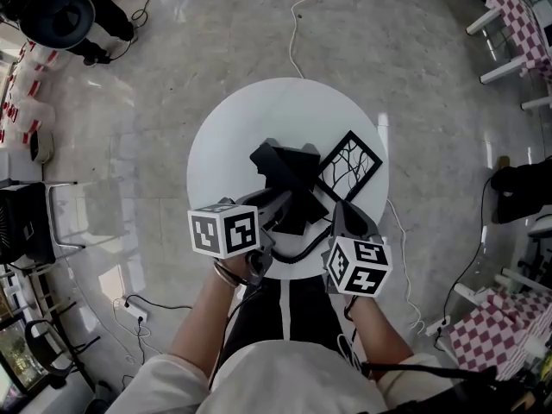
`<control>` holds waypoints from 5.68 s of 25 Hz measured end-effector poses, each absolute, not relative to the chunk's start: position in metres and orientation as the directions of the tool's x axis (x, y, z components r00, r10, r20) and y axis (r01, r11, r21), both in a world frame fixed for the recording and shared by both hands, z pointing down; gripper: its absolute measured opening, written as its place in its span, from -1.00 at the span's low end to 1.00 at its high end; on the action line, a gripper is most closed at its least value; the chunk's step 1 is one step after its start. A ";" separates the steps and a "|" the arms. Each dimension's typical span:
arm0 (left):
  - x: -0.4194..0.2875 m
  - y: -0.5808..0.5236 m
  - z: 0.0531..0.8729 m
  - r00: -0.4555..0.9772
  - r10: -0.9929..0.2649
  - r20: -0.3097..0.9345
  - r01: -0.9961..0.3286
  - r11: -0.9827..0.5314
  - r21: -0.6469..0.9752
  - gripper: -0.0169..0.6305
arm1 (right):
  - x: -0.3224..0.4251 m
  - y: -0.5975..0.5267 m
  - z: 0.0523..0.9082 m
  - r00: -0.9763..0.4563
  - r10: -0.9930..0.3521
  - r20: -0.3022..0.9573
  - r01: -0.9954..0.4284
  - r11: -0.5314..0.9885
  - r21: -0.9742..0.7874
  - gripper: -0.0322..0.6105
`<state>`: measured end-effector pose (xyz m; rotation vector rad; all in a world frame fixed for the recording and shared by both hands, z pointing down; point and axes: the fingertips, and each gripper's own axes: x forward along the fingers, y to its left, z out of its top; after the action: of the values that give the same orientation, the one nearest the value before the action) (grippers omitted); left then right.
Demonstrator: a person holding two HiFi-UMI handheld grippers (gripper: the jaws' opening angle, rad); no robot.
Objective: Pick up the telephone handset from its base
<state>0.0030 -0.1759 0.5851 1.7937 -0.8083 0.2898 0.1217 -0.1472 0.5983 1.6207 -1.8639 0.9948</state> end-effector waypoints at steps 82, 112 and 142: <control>-0.071 -0.150 0.568 0.650 -0.495 0.577 -0.695 -0.080 0.714 -0.78 | 0.022 -0.150 0.612 -0.088 -0.473 0.877 -0.622 0.714 0.323 0.05; -0.091 -0.162 0.549 0.630 -0.533 0.565 -0.708 -0.095 0.700 -0.79 | 0.022 -0.143 0.565 -0.495 -0.428 0.756 -0.860 0.364 -0.357 -0.18; -0.028 -0.232 0.414 0.593 -0.705 0.389 -0.791 -0.418 0.447 -0.80 | 0.092 -0.211 0.386 -0.595 -0.792 0.139 -0.660 0.383 -0.647 -0.19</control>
<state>-0.0284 -0.2324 0.4141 2.2231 -1.1807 0.1859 0.0916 -0.2107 0.3862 1.4725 -2.7677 1.1391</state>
